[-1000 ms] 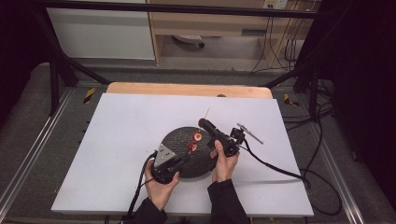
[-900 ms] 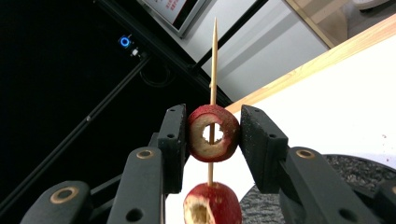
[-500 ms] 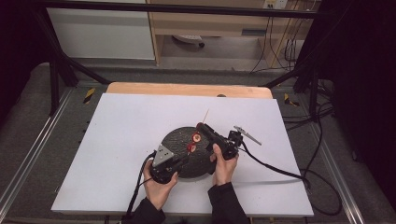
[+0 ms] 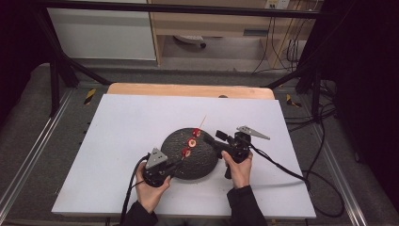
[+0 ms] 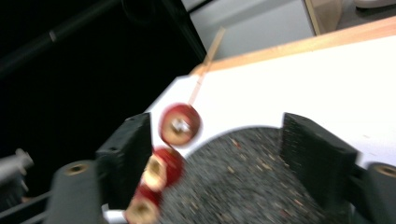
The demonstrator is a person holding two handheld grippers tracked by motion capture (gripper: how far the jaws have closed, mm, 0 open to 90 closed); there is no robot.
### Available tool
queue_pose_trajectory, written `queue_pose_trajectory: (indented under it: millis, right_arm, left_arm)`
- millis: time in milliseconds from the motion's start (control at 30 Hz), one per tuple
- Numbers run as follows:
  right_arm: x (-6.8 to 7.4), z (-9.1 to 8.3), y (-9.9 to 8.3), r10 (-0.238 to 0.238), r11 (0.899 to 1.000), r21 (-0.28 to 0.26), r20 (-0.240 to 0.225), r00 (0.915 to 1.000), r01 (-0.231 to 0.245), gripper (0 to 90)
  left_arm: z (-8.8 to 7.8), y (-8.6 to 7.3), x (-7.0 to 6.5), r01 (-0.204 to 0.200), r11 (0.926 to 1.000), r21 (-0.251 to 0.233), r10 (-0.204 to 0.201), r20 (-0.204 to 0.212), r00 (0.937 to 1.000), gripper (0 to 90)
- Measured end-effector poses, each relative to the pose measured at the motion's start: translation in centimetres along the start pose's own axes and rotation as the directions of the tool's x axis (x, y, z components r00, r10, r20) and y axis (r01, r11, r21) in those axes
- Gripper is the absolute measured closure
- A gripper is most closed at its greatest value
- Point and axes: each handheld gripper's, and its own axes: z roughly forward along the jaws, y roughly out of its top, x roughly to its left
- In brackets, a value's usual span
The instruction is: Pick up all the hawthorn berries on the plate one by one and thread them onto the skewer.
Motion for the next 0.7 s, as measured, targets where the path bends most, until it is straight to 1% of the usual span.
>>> queue_pose_trajectory:
  millis: [67,167,233,267,300,333,367,467,600,667,700]
  right_arm:
    - [-0.4,-0.4,-0.1,-0.037,0.999,0.032,0.007,0.9993,0.037,18.0]
    - [-0.9,-0.9,-0.3,-0.105,0.991,0.087,0.025,0.9941,0.103,11.5]
    - [-1.2,-1.2,-0.5,-0.15,0.981,0.13,0.04,0.9879,0.144,8.0]
    - [-1.5,-1.3,-0.6,-0.168,0.975,0.154,0.039,0.985,0.161,6.3]
    - [-1.7,-1.5,-0.7,-0.174,0.971,0.173,0.037,0.984,0.166,5.0]
    - [-1.9,-1.6,-0.8,-0.19,0.966,0.188,0.037,0.9811,0.18,4.3]
    - [-2.1,-1.8,-1.0,-0.208,0.96,0.201,0.038,0.9774,0.197,3.7]
    - [-2.7,-2.3,-1.5,-0.241,0.944,0.243,0.041,0.9696,0.224,1.0]
    - [-3.4,-3.0,-2.2,-0.278,0.926,0.279,0.041,0.9597,0.256,0.5]
    - [-3.8,-3.4,-2.5,-0.294,0.915,0.301,0.039,0.9549,0.27,0.5]
    - [-4.0,-3.7,-2.7,-0.31,0.907,0.313,0.041,0.9498,0.283,0.5]
  left_arm:
    - [-0.4,0.0,0.4,-0.008,0.9999,0.009,0.008,-0.002,1.0,88.7]
    - [-1.0,0.0,1.0,-0.008,0.9997,0.025,0.008,-0.001,1.0,88.7]
    - [-1.4,0.0,1.3,-0.01,0.9996,0.028,0.01,-0.005,0.9999,88.7]
    - [-1.5,0.1,1.5,-0.012,0.9992,0.039,0.012,-0.004,0.9999,88.7]
    - [-1.7,0.1,1.7,-0.018,0.999,0.041,0.018,-0.005,0.9998,88.7]
    - [-1.9,0.2,1.9,-0.02,0.9987,0.046,0.02,-0.006,0.9998,88.7]
    - [-2.1,0.2,2.1,-0.024,0.9981,0.058,0.024,-0.002,0.9997,88.7]
    - [-2.5,0.4,2.6,-0.039,0.9956,0.085,0.039,0.002,0.9992,88.6]
    - [-3.0,0.9,3.1,-0.055,0.992,0.114,0.055,0.003,0.9985,88.6]
    - [-3.1,1.3,3.4,-0.059,0.9901,0.127,0.059,-0.002,0.9982,88.7]
    - [-3.2,1.4,3.5,-0.064,0.9893,0.131,0.065,-0.004,0.9979,88.7]
